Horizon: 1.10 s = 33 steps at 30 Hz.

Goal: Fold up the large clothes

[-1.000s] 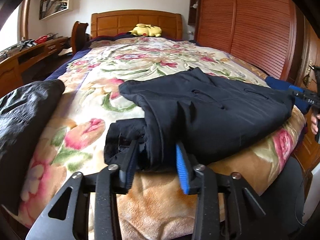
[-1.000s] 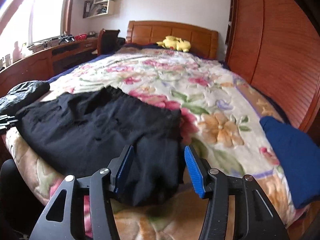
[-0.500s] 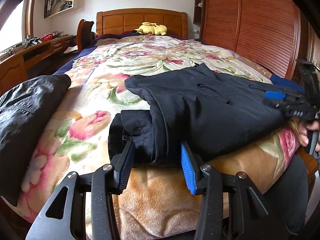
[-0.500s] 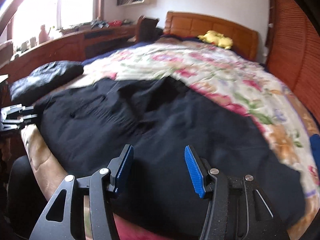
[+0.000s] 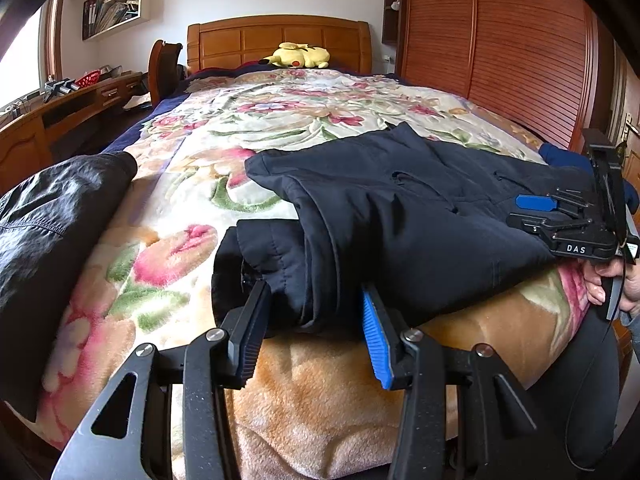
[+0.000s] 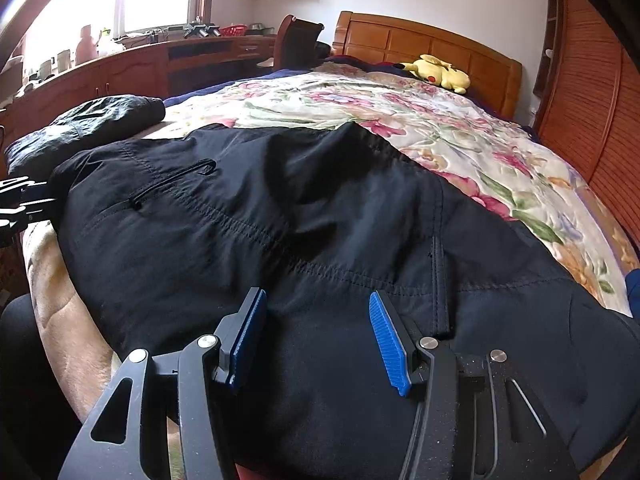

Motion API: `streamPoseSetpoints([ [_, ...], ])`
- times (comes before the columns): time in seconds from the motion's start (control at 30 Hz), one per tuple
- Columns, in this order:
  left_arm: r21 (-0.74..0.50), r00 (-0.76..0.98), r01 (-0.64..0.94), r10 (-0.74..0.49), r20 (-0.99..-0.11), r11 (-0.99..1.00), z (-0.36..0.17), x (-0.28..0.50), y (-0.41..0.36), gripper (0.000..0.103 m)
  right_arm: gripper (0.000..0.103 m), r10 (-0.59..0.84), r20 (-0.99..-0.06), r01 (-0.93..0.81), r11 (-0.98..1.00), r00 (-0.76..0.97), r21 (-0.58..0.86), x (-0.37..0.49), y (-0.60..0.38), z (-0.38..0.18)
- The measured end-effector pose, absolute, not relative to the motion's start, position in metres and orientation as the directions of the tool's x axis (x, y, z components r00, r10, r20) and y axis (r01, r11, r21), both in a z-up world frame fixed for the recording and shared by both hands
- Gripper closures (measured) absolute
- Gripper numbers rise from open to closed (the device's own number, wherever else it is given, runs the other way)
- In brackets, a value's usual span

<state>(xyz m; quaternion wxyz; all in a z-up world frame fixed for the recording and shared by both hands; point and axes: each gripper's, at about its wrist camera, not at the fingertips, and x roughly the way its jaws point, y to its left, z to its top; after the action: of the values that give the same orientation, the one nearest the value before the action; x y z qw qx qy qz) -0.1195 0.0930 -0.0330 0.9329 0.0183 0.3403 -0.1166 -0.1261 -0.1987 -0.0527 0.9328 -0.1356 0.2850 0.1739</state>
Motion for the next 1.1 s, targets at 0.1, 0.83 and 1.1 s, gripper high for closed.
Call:
streamPoseSetpoints([
  [0.1, -0.046, 0.731, 0.251, -0.220, -0.645, 0.967, -0.033, -0.118, 0.091, 0.061, 0.048, 0.245, -0.579, -0.401, 0.903, 0.778, -0.157, -0.126, -0.197, -0.054],
  [0.83, -0.025, 0.741, 0.244, -0.203, -0.640, 0.969, -0.019, -0.120, 0.086, 0.071, 0.048, 0.277, -0.569, -0.409, 0.905, 0.775, -0.118, -0.135, -0.211, -0.050],
  [1.1, -0.126, 0.719, 0.169, -0.209, -0.662, 0.978, -0.026, -0.136, 0.110, 0.057, 0.047, 0.274, -0.566, -0.401, 0.909, 0.778, -0.111, -0.137, -0.212, -0.049],
])
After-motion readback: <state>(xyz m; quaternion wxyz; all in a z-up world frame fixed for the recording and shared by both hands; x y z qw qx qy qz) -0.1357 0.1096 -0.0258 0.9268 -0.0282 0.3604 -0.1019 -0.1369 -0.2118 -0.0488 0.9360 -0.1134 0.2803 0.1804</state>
